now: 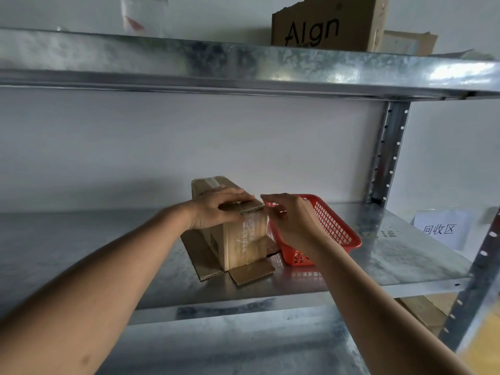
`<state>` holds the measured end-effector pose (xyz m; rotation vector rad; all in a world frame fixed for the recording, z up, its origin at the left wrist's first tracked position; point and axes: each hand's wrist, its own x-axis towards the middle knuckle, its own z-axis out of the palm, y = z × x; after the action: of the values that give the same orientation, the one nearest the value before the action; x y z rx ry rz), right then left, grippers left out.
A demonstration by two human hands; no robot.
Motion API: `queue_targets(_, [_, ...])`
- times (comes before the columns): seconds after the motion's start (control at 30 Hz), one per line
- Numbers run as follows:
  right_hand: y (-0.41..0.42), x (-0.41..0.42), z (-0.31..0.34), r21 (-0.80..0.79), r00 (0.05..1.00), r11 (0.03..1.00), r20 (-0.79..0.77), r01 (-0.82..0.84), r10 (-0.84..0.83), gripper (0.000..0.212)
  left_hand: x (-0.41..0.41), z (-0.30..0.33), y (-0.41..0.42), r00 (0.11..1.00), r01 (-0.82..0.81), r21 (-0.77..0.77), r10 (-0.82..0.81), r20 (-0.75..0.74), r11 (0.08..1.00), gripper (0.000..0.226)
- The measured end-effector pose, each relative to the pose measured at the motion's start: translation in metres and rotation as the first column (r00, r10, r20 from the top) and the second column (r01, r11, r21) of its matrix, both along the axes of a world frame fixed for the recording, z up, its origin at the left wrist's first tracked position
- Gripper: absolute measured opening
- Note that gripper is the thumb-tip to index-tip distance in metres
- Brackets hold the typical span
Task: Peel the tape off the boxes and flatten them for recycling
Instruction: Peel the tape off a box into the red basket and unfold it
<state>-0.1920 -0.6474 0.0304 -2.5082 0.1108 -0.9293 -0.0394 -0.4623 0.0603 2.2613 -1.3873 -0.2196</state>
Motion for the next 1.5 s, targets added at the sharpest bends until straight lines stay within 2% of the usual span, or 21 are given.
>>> queue_targets(0.17, [0.007,0.010,-0.001,-0.028,0.992,0.992,-0.028,-0.120,0.120,0.028,0.002,0.015,0.016,0.990,0.069,0.072,-0.059,-0.130,0.995,0.060])
queue_targets(0.3, [0.011,0.012,-0.001,0.092,0.983,0.979,0.005,-0.181,0.181,0.033,0.009,0.026,0.030,0.973,0.130,0.119,-0.103,-0.208,0.984,0.065])
queue_targets(0.43, [0.011,0.015,-0.009,0.285,0.956,0.912,0.085,-0.295,0.282,0.028,0.010,0.025,0.034,0.962,0.127,0.057,-0.109,-0.249,0.990,0.050])
queue_targets(0.5, [0.011,0.016,-0.014,0.394,0.943,0.857,0.109,-0.332,0.315,0.024,0.007,0.022,0.031,0.976,0.050,0.022,-0.044,-0.211,0.999,0.040])
queue_targets(0.6, [0.013,0.018,-0.020,0.466,0.940,0.817,0.146,-0.339,0.307,0.023,0.004,0.015,0.018,0.998,-0.042,0.012,0.043,-0.036,0.999,0.036])
queue_targets(0.7, [0.020,0.018,-0.028,0.484,0.948,0.815,0.174,-0.319,0.268,0.024,-0.001,0.018,0.008,0.994,-0.111,0.101,0.110,0.012,0.989,0.032])
queue_targets(0.83, [0.033,0.015,-0.041,0.404,0.965,0.891,0.233,-0.209,0.121,0.023,-0.004,0.020,0.003,0.988,-0.157,0.259,0.147,0.056,0.953,0.041])
queue_targets(0.93, [0.043,0.014,-0.044,0.298,0.963,0.949,0.270,-0.104,0.020,0.018,-0.005,0.019,0.005,0.991,-0.132,0.280,0.122,0.053,0.951,0.045])
queue_targets(1.07, [0.054,0.009,-0.042,0.259,0.957,0.966,0.276,0.013,-0.087,0.015,-0.004,0.019,0.007,0.992,-0.125,0.274,0.117,0.045,0.953,0.045])
queue_targets(1.3, [0.062,0.005,-0.041,0.148,0.958,0.986,0.263,0.076,-0.113,0.014,0.001,0.013,0.006,0.991,-0.134,0.253,0.131,0.030,0.958,0.043])
queue_targets(1.5, [0.063,0.004,-0.043,0.100,0.949,0.993,0.305,0.056,-0.084,0.012,0.002,0.012,0.007,0.992,-0.128,0.241,0.128,0.016,0.962,0.041])
